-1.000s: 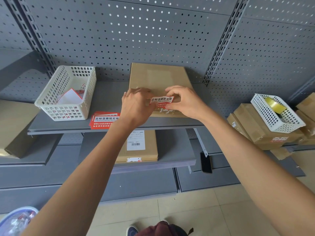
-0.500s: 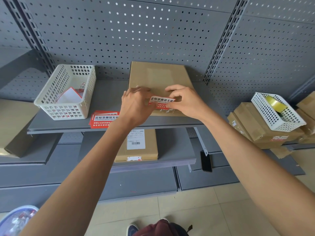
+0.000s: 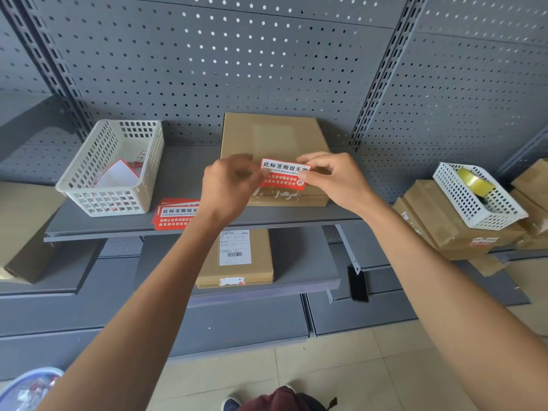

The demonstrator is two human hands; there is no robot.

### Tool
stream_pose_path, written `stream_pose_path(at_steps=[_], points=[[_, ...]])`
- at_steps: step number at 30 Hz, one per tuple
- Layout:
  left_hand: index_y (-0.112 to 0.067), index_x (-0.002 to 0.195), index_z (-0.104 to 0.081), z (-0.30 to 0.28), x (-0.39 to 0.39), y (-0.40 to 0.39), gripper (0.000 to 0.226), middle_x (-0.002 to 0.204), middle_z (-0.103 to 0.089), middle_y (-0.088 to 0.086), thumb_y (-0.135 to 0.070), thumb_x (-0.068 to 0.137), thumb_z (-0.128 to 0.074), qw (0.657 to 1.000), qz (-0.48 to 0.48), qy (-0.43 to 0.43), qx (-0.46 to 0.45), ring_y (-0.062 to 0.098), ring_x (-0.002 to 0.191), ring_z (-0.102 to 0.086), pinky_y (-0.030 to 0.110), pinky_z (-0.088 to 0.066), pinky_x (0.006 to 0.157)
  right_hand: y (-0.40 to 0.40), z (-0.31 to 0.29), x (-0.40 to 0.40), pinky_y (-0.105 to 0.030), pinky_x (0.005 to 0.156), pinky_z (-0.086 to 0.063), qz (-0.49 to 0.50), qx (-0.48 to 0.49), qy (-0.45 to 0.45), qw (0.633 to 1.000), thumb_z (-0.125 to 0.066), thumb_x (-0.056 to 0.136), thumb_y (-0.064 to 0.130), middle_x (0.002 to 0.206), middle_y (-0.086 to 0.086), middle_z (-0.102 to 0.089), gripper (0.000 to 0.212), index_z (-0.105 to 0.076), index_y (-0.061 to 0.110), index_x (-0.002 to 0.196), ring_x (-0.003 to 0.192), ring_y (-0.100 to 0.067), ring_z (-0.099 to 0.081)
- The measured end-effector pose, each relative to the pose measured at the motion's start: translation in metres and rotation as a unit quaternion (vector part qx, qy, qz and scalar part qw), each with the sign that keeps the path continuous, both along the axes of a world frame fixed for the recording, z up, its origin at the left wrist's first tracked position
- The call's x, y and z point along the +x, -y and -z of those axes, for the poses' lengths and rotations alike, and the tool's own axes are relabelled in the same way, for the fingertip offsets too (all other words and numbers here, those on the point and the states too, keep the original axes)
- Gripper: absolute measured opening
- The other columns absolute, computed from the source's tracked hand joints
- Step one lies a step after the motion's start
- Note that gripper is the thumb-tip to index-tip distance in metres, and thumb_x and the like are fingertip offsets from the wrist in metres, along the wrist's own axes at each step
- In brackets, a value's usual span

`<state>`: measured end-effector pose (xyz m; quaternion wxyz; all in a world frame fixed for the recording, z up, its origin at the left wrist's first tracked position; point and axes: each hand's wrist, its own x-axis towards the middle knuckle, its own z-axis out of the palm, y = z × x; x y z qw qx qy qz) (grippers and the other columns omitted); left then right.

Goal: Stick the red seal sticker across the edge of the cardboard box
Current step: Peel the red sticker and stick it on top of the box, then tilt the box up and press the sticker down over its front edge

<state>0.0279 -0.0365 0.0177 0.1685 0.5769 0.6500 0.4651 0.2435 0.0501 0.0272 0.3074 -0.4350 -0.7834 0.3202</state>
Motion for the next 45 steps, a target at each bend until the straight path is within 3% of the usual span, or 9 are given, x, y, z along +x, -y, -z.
stream_pose_path(at_steps=[7,11,15,18,25,28,34,40,45], points=[[-0.035,0.079,-0.075,0.003,0.005,0.005,0.011,0.121,-0.071,-0.009,-0.042,0.086,-0.075,0.998,-0.022,0.037,0.054,0.017,0.129,-0.053,0.047,-0.039,0.110,0.021,-0.010,-0.001,-0.020,0.080,-0.055,0.042,-0.042,-0.147,0.987,-0.075,0.086,0.007,0.087,0.004,-0.076,0.012,-0.077,0.008,0.098,0.078,0.000,-0.070],[-0.040,0.076,-0.071,0.005,0.011,0.012,0.010,0.121,-0.069,-0.014,-0.042,0.085,-0.075,0.996,-0.035,0.060,0.058,0.015,0.126,-0.052,0.050,-0.039,0.109,0.031,-0.003,-0.007,-0.026,0.077,-0.056,0.078,-0.040,-0.198,0.976,-0.080,0.081,0.008,0.082,0.001,-0.076,0.012,-0.073,0.019,0.081,0.074,-0.007,-0.070],[-0.040,0.079,-0.071,0.018,0.018,0.023,0.009,0.135,-0.059,-0.012,-0.043,0.085,-0.076,0.993,-0.070,0.070,0.056,0.013,0.135,-0.038,0.051,-0.033,0.112,0.044,0.015,-0.009,-0.032,0.102,-0.046,0.127,0.002,-0.202,0.971,-0.082,0.078,0.018,0.117,0.006,-0.066,0.016,-0.074,0.031,0.077,0.113,-0.008,-0.064],[-0.036,0.081,-0.074,0.033,0.025,0.029,0.008,0.143,-0.050,-0.006,-0.042,0.084,-0.078,0.990,-0.098,0.088,0.053,0.019,0.137,-0.033,0.049,-0.032,0.113,0.057,0.029,-0.012,-0.030,0.113,-0.031,0.170,0.017,-0.173,0.970,-0.081,0.079,0.019,0.148,-0.002,-0.047,0.020,-0.073,0.037,0.075,0.144,-0.008,-0.037],[-0.042,0.077,-0.072,0.045,0.037,0.033,0.011,0.156,-0.036,-0.005,-0.040,0.082,-0.082,0.983,-0.100,0.141,0.056,0.020,0.145,-0.030,0.044,-0.027,0.119,0.069,0.041,-0.015,-0.045,0.118,-0.030,0.208,-0.034,-0.194,0.958,-0.081,0.080,0.025,0.164,-0.014,-0.027,0.015,-0.075,0.036,0.074,0.153,0.002,-0.013],[-0.037,0.078,-0.075,0.049,0.038,0.031,0.009,0.158,-0.033,-0.007,-0.042,0.081,-0.082,0.981,-0.100,0.160,0.056,0.018,0.146,-0.032,0.050,-0.029,0.119,0.070,0.037,-0.014,-0.038,0.116,-0.032,0.198,-0.037,-0.200,0.959,-0.081,0.082,0.021,0.164,-0.013,-0.026,0.017,-0.074,0.035,0.077,0.152,0.003,-0.014],[-0.038,0.078,-0.074,0.046,0.038,0.029,0.010,0.159,-0.034,-0.008,-0.044,0.081,-0.082,0.979,-0.102,0.168,0.063,0.016,0.143,-0.036,0.048,-0.033,0.117,0.065,0.036,-0.013,-0.001,0.103,-0.025,0.181,-0.037,-0.197,0.963,-0.080,0.082,0.019,0.165,-0.009,-0.024,0.016,-0.074,0.033,0.078,0.151,0.005,-0.014],[-0.035,0.079,-0.077,0.024,0.038,0.020,0.008,0.163,-0.034,-0.008,-0.042,0.081,-0.082,0.975,-0.095,0.173,0.098,0.008,0.145,-0.036,0.039,-0.031,0.119,0.046,0.010,-0.013,-0.032,0.124,-0.020,0.156,0.005,-0.179,0.971,-0.077,0.082,0.018,0.165,-0.009,-0.024,0.020,-0.072,0.037,0.076,0.153,-0.004,-0.017],[-0.029,0.081,-0.078,-0.004,0.043,0.008,0.011,0.164,-0.032,-0.005,-0.039,0.083,-0.081,0.975,-0.092,0.170,0.113,-0.003,0.147,-0.029,0.024,-0.024,0.117,0.027,-0.013,-0.015,-0.046,0.124,-0.020,0.167,0.045,-0.166,0.971,-0.075,0.079,0.028,0.165,-0.007,-0.027,0.012,-0.071,0.039,0.076,0.155,-0.014,-0.017]])
